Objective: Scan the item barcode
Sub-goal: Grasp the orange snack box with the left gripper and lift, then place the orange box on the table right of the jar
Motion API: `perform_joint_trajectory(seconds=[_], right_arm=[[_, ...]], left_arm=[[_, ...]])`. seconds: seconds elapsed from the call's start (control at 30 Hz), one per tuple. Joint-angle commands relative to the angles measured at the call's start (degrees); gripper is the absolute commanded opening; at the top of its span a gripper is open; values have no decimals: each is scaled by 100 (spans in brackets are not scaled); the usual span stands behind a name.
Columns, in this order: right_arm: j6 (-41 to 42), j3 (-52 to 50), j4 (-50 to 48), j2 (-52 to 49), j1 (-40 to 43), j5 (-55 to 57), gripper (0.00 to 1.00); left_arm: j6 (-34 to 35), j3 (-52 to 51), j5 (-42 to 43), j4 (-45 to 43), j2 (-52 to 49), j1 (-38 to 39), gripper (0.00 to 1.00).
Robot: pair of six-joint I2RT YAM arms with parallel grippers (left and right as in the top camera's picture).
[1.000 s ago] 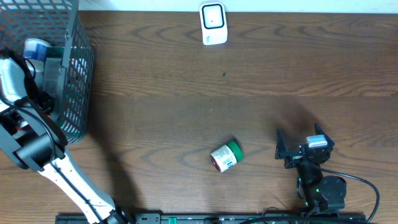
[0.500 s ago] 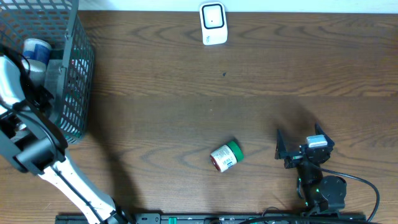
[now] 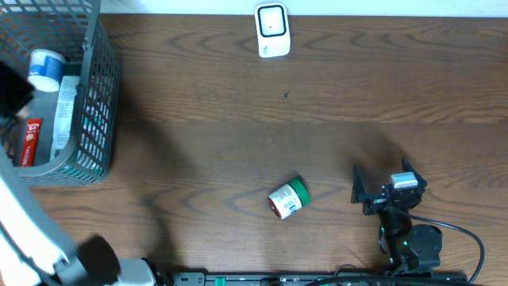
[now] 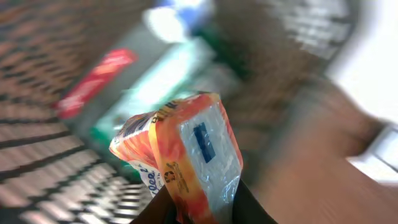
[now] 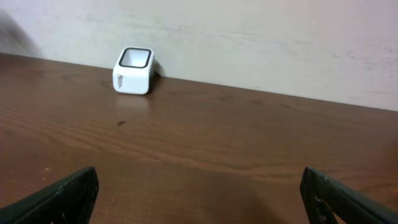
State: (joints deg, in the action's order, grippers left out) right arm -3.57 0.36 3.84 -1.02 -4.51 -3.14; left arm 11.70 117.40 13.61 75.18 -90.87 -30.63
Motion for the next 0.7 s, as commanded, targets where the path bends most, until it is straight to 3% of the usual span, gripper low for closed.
perform_joint_trajectory(seconds=[0.0,0.3,0.5,0.67], right_arm=[[28,-4,24,24,46,9,99],[28,-4,24,24,46,9,99],[28,-4,24,24,46,9,99],[28,-4,24,24,46,9,99]], left_arm=[[-702,35,1740,-26,323,503,14],[-1648,-841,2033,343,341,2973,15],[-1648,-2500,2138,-920,-57,4572,15],[-1639,-3270,3233,-2334,-772,5239,15]])
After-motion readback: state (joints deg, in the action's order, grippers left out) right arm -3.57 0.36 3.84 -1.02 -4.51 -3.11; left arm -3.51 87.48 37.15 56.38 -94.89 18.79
